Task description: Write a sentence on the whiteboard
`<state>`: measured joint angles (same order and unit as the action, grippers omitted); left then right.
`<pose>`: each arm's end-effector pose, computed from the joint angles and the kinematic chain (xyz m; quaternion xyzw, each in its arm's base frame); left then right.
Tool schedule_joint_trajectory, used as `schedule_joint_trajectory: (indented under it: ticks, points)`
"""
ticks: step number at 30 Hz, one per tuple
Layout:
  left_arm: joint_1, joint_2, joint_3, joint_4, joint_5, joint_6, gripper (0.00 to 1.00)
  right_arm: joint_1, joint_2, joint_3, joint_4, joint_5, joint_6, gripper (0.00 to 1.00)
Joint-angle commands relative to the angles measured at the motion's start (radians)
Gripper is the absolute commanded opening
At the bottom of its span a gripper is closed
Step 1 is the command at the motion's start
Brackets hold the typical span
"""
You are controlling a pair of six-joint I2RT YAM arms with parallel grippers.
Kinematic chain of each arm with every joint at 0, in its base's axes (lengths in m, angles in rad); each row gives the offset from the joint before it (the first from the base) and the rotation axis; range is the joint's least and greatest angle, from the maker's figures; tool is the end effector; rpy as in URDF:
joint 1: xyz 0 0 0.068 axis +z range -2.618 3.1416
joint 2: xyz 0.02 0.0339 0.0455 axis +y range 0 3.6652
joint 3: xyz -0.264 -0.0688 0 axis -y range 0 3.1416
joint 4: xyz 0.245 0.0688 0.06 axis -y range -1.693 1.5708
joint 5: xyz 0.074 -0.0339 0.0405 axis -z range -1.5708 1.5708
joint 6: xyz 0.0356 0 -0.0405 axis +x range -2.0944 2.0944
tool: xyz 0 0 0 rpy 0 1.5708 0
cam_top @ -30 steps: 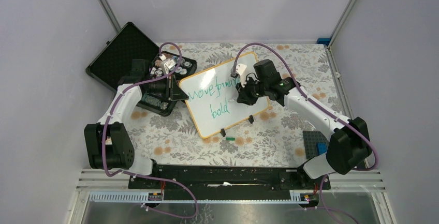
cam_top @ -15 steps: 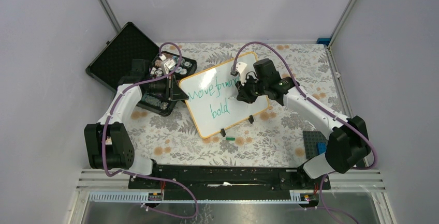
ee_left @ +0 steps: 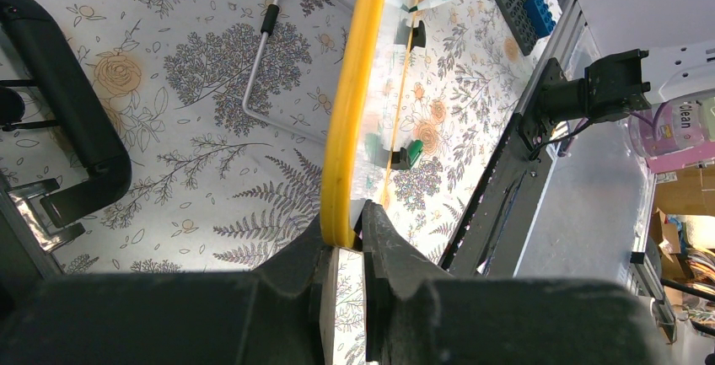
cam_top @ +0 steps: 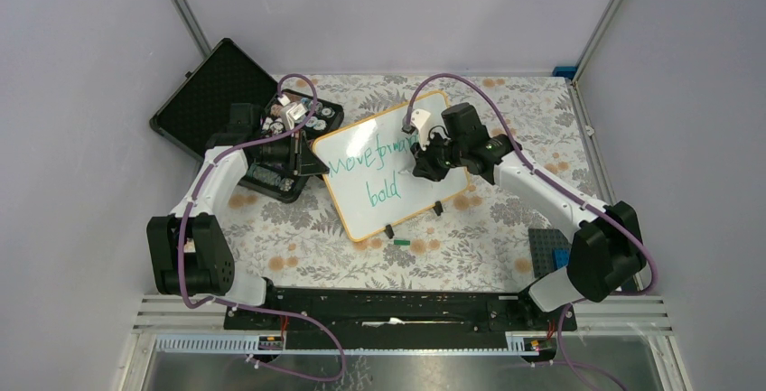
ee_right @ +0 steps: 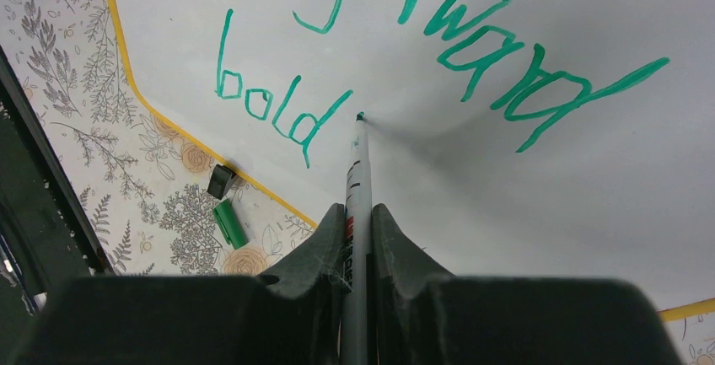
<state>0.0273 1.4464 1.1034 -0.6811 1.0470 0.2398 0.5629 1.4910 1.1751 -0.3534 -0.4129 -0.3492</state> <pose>0.2866 -0.0230 0.2711 0.2226 0.8149 -0.4459 0.2958 0.2749 0.1904 0.2914 -0.4682 0.7516 0.2289 0.4043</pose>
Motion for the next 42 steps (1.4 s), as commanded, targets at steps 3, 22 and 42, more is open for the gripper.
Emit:
schedule_joint_trajectory:
  ticks: [3,22,42]
  points:
    - [-0.003,0.002,-0.001,0.055,-0.081,0.08,0.0,-0.003,-0.007,-0.024,0.004,-0.025,-0.022,0.0]
    - [-0.002,-0.006,-0.004,0.055,-0.087,0.079,0.0,-0.004,-0.036,-0.099,0.001,-0.027,-0.044,0.0]
    - [-0.003,0.002,0.001,0.055,-0.084,0.077,0.0,-0.007,-0.036,-0.019,-0.022,0.036,-0.053,0.0]
